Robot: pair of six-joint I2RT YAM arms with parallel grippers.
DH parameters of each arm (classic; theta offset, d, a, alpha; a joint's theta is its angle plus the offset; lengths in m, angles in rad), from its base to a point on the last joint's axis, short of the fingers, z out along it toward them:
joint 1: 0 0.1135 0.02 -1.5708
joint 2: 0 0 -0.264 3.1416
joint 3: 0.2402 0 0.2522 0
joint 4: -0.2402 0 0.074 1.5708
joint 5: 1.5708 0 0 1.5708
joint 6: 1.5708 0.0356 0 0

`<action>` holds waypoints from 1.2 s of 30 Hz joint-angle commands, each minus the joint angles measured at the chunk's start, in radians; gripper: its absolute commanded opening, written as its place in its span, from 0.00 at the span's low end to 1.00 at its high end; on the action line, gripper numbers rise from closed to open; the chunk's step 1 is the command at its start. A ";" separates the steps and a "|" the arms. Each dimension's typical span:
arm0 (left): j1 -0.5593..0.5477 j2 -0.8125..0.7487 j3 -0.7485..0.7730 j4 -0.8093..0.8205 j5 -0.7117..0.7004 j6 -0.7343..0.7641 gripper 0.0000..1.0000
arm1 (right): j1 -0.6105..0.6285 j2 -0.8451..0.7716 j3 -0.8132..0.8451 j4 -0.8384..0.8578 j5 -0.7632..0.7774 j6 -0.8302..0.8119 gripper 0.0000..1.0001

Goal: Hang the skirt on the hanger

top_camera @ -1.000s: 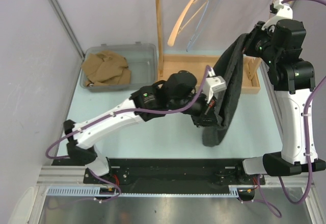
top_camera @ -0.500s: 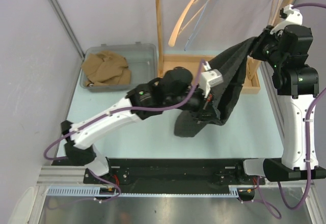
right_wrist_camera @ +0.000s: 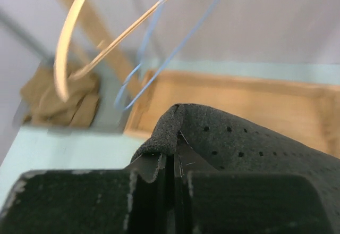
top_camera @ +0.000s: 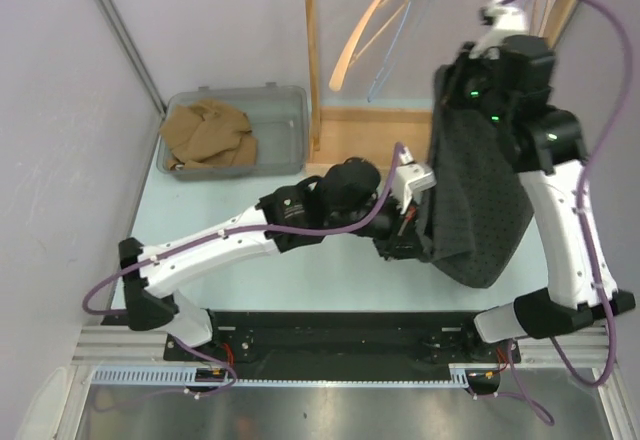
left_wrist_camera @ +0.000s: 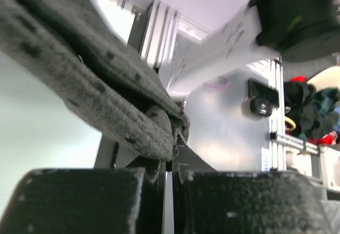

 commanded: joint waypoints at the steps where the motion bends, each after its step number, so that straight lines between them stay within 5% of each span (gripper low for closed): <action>1: 0.016 -0.213 -0.399 0.240 -0.034 -0.198 0.00 | 0.157 0.106 -0.148 0.171 0.068 -0.036 0.00; 6: 0.031 -0.364 -1.046 0.683 -0.062 -0.469 0.01 | 0.310 0.269 -0.345 0.372 0.081 -0.042 0.00; 7: 0.040 -0.381 -1.108 0.708 -0.069 -0.539 0.08 | 0.335 0.348 -0.362 0.391 0.073 -0.051 0.01; 8: 0.062 -0.433 -1.200 0.707 -0.124 -0.553 0.39 | 0.356 0.399 -0.351 0.403 0.065 -0.051 0.09; 11: 0.076 -0.630 -1.271 0.480 -0.319 -0.572 0.71 | 0.433 0.527 -0.310 0.435 0.051 -0.042 0.51; 14: 0.094 -0.781 -1.283 0.254 -0.554 -0.599 0.83 | 0.473 0.551 -0.272 0.454 0.062 -0.014 0.68; 20: 0.125 -0.984 -1.308 0.173 -0.686 -0.609 0.90 | 0.450 0.469 -0.278 0.422 0.050 0.033 0.80; 36: 0.128 -0.877 -1.257 -0.010 -0.870 -0.738 0.89 | 0.468 0.318 -0.445 0.442 -0.008 0.078 0.95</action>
